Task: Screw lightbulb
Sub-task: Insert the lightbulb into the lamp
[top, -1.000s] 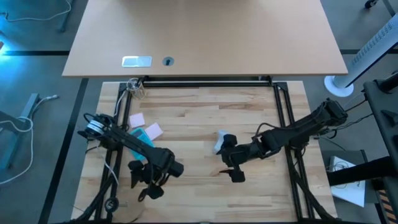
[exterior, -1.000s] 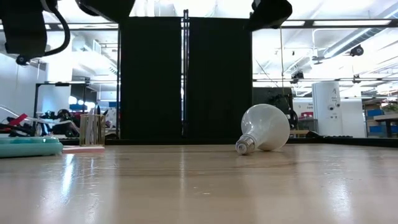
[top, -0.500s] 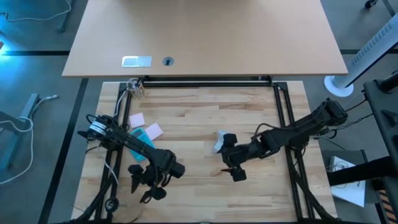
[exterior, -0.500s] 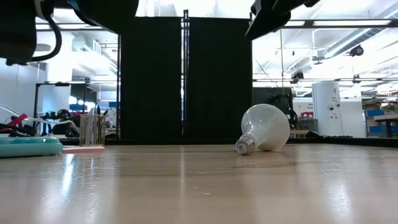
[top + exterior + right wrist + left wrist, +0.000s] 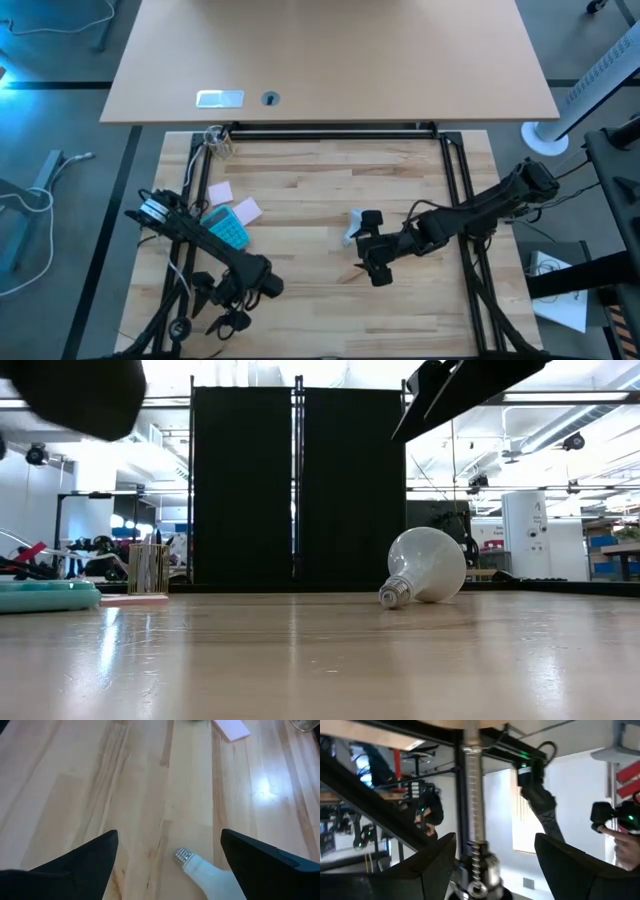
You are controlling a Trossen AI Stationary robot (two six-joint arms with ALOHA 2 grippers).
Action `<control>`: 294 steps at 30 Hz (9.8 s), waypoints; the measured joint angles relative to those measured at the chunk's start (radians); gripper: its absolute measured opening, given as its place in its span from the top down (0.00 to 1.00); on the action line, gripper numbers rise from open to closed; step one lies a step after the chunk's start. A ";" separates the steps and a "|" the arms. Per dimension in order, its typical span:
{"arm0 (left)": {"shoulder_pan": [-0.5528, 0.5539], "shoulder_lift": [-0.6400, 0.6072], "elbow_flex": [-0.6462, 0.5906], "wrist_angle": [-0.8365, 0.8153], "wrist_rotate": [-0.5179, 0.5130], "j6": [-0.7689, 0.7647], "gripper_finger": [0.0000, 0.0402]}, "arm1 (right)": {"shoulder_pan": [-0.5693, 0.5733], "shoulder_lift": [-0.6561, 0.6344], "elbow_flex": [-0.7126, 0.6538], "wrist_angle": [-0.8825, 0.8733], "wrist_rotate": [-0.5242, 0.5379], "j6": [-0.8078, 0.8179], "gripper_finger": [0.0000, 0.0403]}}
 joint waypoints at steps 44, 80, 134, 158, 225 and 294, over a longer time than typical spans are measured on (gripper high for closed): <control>-0.198 -0.034 -0.014 -0.049 0.079 0.086 0.42 | -0.027 0.000 0.000 0.109 0.000 0.015 0.14; 0.264 -0.119 -0.012 -0.159 -0.147 0.189 0.67 | -0.112 -0.002 0.005 0.247 -0.007 -0.200 0.14; 0.698 -0.281 0.284 -0.090 -0.387 0.206 0.33 | -0.109 0.001 -0.097 0.201 -0.093 -0.037 0.14; 0.096 -0.916 0.129 0.284 -1.194 0.145 0.34 | -0.102 -0.002 0.307 0.010 0.009 0.235 0.14; -0.688 -0.982 -0.938 1.680 -2.494 0.521 0.40 | -0.106 0.047 0.265 0.183 0.442 0.282 0.14; 0.315 -0.109 -0.551 2.764 -1.858 0.879 0.80 | -0.002 0.094 0.269 -0.553 0.418 0.872 0.14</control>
